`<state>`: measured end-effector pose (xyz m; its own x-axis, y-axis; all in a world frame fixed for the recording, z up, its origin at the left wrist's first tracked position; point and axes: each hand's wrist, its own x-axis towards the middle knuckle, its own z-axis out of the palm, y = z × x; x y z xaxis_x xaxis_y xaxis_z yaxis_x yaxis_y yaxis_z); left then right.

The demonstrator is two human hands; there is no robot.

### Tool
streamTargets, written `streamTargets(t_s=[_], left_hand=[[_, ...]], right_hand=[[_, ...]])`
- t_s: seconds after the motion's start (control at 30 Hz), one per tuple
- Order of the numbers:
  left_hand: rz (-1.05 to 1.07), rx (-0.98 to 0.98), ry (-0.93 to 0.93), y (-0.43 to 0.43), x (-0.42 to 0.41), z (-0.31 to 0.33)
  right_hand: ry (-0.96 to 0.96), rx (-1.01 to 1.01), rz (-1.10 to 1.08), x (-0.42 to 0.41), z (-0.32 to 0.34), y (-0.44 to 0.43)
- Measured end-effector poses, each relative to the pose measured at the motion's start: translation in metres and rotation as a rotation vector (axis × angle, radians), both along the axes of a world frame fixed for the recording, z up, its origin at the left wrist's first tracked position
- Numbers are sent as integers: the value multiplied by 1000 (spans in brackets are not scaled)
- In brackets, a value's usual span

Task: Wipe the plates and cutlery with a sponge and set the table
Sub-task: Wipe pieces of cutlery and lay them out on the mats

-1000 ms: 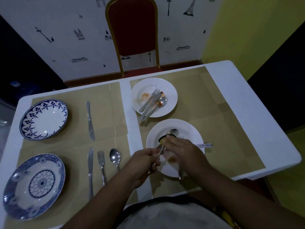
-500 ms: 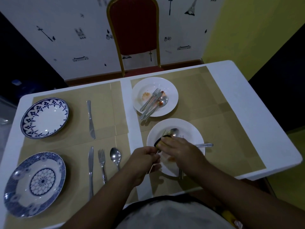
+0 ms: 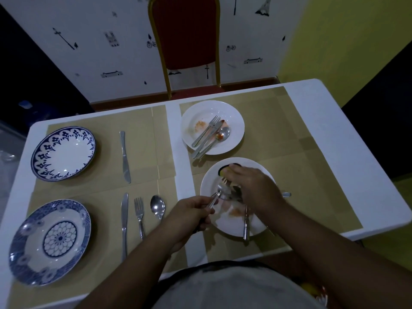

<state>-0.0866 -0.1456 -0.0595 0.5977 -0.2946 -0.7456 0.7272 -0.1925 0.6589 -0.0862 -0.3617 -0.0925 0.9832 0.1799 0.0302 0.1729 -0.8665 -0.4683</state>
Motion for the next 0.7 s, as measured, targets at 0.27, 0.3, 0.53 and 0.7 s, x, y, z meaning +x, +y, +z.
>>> streamTargets(t_s=[0.27,0.3,0.53,0.7], left_hand=[[32,175,-87,-7,-2,-6],[28,185,-90,-8,-1,-7],[141,94,7,-23,-2,-8],[265,25,239,-23,-13,-7]], right_hand=[[-131,116,-175,3,26,-9],[-151,125,-138,0,28,-5],[18,-57,198,-12,-4,2],[4,-1,14,8,4,-22]])
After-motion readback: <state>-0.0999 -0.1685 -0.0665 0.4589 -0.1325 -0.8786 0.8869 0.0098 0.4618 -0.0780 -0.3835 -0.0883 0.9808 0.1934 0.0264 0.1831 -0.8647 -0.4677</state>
